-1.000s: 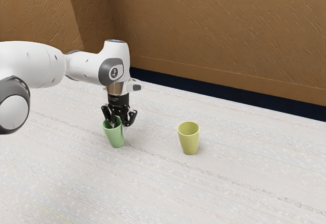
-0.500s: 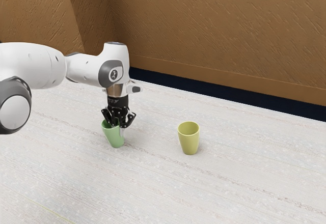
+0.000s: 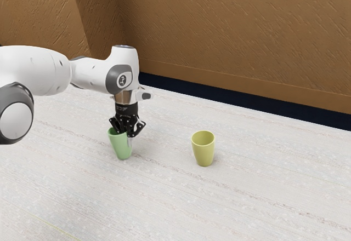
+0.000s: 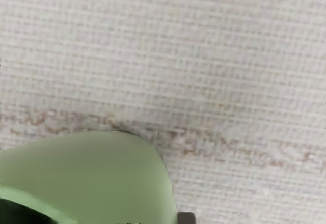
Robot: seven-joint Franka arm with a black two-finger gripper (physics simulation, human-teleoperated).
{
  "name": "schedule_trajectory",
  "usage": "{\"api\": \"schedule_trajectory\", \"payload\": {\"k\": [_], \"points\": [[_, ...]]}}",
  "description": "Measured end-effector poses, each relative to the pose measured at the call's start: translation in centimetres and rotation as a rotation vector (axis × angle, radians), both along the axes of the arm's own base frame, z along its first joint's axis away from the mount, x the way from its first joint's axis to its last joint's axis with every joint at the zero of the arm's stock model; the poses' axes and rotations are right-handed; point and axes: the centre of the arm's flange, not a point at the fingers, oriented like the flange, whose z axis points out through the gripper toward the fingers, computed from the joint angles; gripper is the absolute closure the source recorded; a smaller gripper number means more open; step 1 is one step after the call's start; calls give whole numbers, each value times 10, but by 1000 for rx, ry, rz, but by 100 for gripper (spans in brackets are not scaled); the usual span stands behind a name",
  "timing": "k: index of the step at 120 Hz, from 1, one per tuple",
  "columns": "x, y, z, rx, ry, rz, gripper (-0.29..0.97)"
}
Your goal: Place the left cup onto the right cup
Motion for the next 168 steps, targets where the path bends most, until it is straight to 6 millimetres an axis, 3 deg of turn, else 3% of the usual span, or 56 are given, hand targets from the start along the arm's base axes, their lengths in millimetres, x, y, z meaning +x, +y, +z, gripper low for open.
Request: {"api": "schedule_trajectory", "payload": {"k": [21, 59, 89, 125, 168], "points": [[0, -1, 10, 1, -9, 0, 76], [-3, -23, 59, 6, -70, -34, 76], [-9, -60, 106, 12, -124, -91, 77], [-24, -126, 160, 25, -188, -194, 78], [-42, -187, 201, 32, -241, -283, 78]]}}
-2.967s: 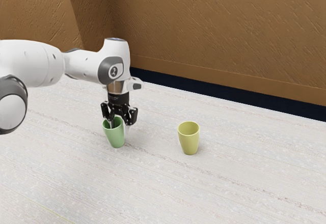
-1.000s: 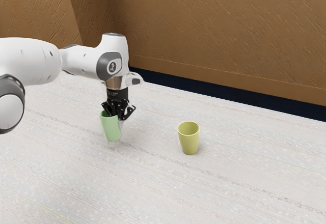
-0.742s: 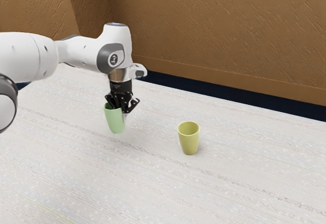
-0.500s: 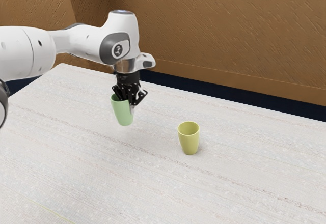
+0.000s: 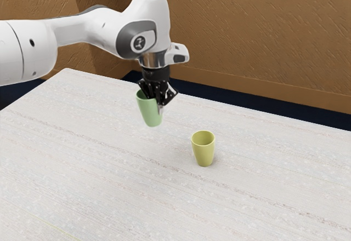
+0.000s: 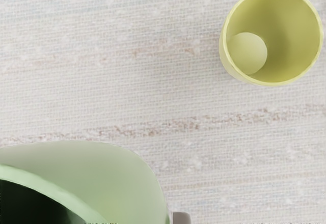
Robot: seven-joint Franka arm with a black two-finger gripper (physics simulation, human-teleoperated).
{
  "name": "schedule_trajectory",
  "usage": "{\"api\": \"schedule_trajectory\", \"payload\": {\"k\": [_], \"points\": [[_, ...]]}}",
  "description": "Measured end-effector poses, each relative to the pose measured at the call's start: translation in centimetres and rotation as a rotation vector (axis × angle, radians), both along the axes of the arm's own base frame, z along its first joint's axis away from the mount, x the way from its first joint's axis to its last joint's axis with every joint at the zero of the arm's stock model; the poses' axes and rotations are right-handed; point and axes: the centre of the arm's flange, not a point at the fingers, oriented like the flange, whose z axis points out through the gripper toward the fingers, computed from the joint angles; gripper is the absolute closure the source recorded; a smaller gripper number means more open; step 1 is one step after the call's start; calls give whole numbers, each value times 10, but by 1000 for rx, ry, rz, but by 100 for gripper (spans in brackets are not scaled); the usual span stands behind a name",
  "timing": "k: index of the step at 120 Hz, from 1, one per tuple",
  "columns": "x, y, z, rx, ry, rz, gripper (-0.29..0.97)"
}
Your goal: Place the left cup onto the right cup
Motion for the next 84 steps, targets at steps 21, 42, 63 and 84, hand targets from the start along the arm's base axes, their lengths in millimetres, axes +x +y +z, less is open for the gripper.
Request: {"api": "schedule_trajectory", "payload": {"k": [21, 42, 63, 84], "points": [[-7, -32, 21, 5, -25, -45, 78], [-18, -68, 40, -9, -42, -90, 78], [-24, -90, 44, -11, -45, -112, 78], [-8, -102, 37, -6, -47, -110, 78]]}}
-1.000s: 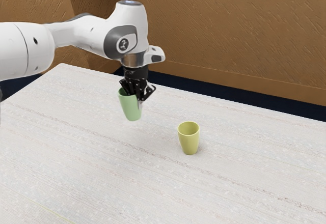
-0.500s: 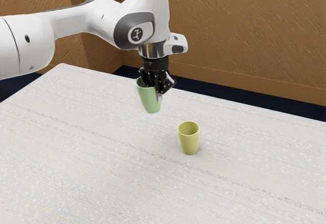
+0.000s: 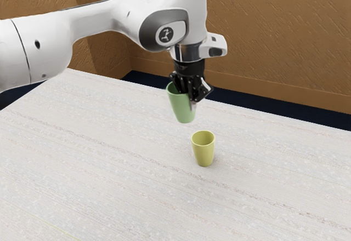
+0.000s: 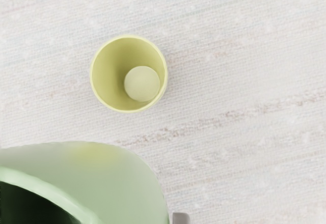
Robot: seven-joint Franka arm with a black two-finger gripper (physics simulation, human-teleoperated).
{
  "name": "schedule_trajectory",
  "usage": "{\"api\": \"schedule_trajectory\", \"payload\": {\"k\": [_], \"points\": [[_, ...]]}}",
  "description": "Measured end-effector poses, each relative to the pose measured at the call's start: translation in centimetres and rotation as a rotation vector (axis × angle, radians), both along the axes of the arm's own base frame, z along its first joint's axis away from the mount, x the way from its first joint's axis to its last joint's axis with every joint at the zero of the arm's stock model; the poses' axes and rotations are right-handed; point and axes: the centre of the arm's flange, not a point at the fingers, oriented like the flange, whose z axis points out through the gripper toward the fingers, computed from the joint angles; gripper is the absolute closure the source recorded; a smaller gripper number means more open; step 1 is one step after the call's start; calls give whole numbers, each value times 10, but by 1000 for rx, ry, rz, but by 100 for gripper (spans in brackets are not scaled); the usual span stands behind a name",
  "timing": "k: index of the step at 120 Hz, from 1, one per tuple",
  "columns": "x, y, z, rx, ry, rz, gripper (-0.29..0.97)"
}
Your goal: Place the left cup onto the right cup
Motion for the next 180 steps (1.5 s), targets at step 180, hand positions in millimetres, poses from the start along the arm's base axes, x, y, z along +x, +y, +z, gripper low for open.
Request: {"api": "schedule_trajectory", "payload": {"k": [180], "points": [[77, -7, -98, 28, 87, 11, 78]]}}
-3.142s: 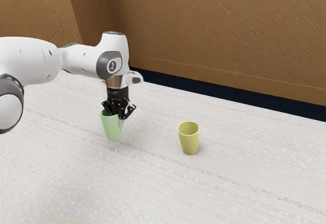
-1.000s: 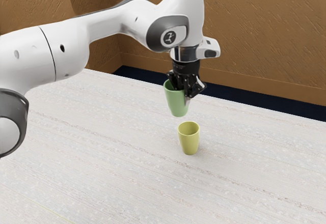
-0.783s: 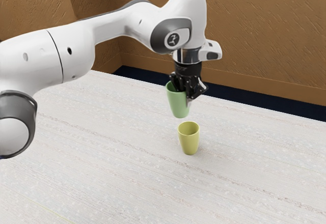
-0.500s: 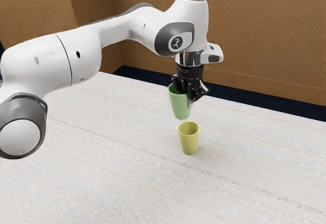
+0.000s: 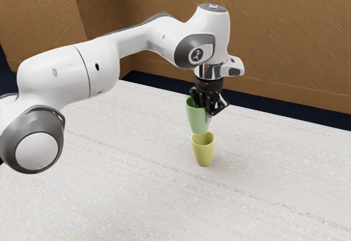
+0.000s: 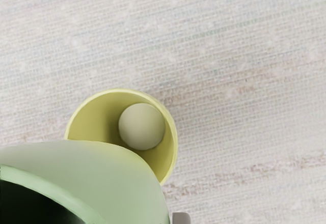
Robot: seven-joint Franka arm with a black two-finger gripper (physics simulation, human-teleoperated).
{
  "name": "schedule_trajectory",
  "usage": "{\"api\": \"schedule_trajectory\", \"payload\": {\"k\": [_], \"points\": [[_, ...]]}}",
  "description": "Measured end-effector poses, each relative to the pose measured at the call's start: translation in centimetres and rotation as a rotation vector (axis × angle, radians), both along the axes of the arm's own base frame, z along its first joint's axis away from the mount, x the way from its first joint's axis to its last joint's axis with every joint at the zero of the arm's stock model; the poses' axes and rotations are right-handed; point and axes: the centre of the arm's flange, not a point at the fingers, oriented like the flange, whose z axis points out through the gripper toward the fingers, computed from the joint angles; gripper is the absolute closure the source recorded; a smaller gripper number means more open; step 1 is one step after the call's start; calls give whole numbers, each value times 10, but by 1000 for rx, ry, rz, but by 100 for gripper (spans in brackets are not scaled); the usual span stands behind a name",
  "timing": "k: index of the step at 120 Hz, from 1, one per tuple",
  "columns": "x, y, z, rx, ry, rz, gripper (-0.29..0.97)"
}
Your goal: Place the left cup onto the right cup
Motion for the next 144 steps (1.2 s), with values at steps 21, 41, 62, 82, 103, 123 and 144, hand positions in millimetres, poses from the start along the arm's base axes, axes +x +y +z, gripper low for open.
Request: {"api": "schedule_trajectory", "payload": {"k": [21, 41, 62, 82, 103, 123, 144], "points": [[3, 1, -10, 2, 10, -2, 78], [7, 2, -13, -2, 8, -1, 78], [10, 4, -18, -6, 10, 1, 78], [13, 3, -20, -15, 9, -1, 78], [16, 2, -24, -21, 8, -5, 78], [18, 2, -27, -21, 10, -9, 78], [19, 4, -35, -17, 17, -9, 78]]}}
